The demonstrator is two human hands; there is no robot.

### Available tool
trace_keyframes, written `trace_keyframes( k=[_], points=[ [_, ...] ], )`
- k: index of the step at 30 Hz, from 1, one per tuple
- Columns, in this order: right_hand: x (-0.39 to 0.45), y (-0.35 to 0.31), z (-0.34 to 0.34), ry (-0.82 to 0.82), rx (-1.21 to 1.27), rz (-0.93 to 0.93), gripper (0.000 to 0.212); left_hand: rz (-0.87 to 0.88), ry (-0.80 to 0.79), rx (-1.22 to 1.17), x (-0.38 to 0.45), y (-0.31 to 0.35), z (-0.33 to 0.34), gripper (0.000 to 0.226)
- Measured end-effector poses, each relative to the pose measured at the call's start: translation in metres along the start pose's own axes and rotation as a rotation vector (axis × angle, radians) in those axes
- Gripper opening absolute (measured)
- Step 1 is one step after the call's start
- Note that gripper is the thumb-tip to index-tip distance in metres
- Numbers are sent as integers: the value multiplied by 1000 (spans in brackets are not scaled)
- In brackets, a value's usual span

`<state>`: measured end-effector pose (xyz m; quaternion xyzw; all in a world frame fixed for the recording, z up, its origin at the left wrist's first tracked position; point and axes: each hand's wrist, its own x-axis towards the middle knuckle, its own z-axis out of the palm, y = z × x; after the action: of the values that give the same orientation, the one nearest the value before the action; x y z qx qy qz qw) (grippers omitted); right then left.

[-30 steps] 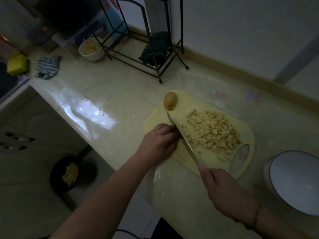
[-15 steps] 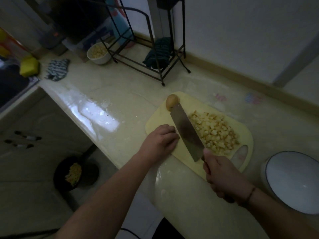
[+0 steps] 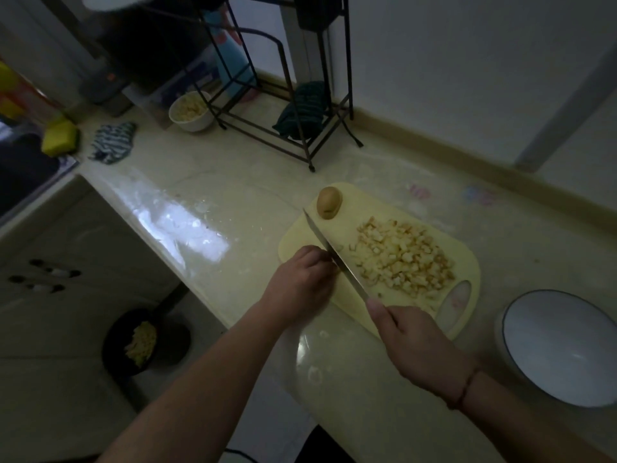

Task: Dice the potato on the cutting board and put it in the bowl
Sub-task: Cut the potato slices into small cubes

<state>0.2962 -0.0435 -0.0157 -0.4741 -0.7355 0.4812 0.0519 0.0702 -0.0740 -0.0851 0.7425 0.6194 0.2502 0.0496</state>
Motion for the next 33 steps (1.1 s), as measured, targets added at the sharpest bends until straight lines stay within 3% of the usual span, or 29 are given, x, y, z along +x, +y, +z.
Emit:
trace_keyframes(
  k=[20, 29, 33],
  points=[
    [9, -3, -1, -95, -48, 64, 59, -65, 70, -148, 4, 1, 1, 18],
    [13, 12, -20, -213, 458, 362, 58, -83, 92, -161, 2, 1, 2, 4],
    [8, 8, -8, -119, 342, 284, 62, -96, 101, -167, 0, 3, 3, 7]
  ],
)
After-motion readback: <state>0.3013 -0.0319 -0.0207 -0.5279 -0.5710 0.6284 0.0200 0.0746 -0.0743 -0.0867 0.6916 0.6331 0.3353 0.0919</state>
